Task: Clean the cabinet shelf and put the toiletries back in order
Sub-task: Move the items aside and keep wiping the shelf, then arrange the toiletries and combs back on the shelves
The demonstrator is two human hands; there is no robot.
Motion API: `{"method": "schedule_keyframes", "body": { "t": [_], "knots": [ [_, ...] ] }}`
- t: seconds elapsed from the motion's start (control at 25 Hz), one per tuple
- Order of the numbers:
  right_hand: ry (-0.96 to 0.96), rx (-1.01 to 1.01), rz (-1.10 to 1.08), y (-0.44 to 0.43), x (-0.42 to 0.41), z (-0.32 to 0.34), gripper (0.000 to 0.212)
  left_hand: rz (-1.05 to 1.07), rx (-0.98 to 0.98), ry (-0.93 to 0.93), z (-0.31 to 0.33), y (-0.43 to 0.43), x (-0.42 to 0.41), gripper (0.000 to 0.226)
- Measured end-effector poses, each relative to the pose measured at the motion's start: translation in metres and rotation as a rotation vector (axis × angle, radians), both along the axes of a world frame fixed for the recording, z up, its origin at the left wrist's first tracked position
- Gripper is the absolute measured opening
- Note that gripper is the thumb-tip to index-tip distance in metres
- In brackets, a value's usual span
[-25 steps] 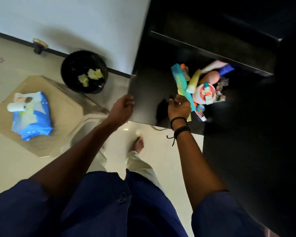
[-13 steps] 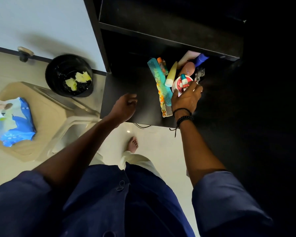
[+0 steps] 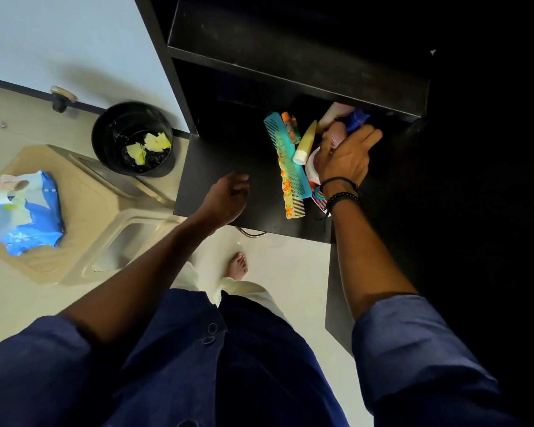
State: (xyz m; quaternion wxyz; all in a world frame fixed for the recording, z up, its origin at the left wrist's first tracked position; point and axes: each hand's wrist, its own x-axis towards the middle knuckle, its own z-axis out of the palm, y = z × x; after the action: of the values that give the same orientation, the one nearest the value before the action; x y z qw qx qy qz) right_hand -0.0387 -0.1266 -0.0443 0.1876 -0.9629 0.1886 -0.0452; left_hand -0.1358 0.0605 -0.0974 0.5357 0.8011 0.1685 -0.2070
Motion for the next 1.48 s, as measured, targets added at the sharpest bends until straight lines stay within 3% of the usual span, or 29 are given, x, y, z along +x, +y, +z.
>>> {"method": "schedule_keyframes", "body": {
  "t": [0.2,0.36,0.48,0.6,0.76,0.96,1.12,1.28,1.48],
  "knots": [
    [0.226,-0.180,0.086,-0.006,0.031,0.023,0.039,-0.164,0.179,-0.225,0.037,-0.023,0.034,0.045],
    [0.273,-0.237,0.230,-0.017,0.043,0.031,0.032,-0.378,0.289,-0.487,0.054,-0.059,0.092,0.044],
    [0.262,-0.260,0.251,-0.016,0.048,0.031,0.032,-0.513,0.396,-0.520,0.055,-0.083,0.133,0.024],
    [0.266,-0.281,0.270,-0.022,0.051,0.025,0.033,-0.732,0.459,-0.466,0.051,-0.106,0.154,0.026],
    [0.275,-0.303,0.297,-0.025,0.054,0.022,0.032,-0.660,0.559,-0.472,0.043,-0.114,0.168,0.030],
    [0.282,-0.304,0.314,-0.027,0.043,0.026,0.028,-0.755,0.624,-0.486,0.052,-0.099,0.158,0.033],
    [0.088,-0.231,0.322,-0.017,0.015,0.032,0.025,-0.570,0.526,-0.731,0.060,-0.068,0.125,0.022],
    [-0.243,-0.191,0.376,-0.002,-0.031,0.038,0.035,-0.439,0.466,-0.723,0.088,-0.029,0.076,0.039],
    [-0.447,0.091,0.418,0.025,-0.076,0.088,0.031,-0.357,0.421,-0.883,0.137,0.007,0.031,0.032]
  ]
}}
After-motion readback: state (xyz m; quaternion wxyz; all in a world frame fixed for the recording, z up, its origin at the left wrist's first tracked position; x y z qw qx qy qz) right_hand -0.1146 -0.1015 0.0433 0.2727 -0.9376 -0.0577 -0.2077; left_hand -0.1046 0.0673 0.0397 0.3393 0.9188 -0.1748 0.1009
